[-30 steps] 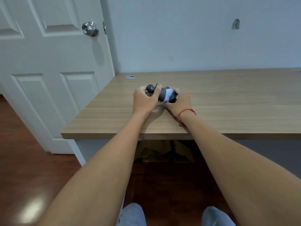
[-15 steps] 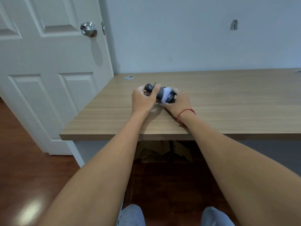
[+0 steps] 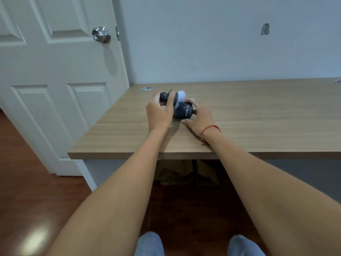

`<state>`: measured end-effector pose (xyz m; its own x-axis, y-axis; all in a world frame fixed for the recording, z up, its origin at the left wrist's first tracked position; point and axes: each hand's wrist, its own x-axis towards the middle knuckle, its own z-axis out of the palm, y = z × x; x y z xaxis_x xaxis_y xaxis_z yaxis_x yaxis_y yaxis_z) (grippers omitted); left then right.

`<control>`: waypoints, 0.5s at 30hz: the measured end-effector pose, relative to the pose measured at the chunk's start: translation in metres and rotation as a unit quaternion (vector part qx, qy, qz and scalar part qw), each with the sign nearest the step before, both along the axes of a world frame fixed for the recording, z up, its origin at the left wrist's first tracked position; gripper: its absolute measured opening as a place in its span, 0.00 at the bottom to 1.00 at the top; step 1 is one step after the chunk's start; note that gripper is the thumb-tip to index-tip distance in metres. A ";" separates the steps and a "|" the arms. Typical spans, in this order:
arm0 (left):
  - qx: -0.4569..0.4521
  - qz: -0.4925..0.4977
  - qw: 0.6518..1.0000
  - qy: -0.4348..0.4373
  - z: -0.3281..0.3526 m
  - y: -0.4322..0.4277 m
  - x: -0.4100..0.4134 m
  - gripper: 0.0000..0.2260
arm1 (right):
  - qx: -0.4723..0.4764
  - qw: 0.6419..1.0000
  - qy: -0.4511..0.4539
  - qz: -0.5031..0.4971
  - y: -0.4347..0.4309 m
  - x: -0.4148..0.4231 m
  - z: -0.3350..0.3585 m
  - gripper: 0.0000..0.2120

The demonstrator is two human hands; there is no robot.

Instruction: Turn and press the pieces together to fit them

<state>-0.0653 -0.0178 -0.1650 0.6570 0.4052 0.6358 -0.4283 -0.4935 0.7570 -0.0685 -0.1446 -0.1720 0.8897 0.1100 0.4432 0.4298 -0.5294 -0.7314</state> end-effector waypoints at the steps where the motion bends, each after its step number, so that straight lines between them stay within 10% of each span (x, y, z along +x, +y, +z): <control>1: -0.013 0.015 1.000 0.002 -0.001 0.002 0.002 0.16 | -0.004 1.000 -0.008 0.008 0.001 0.000 0.000 0.29; 15: 0.046 0.001 0.999 0.007 -0.003 -0.002 -0.002 0.16 | -0.003 1.000 -0.006 -0.025 0.001 0.002 -0.001 0.25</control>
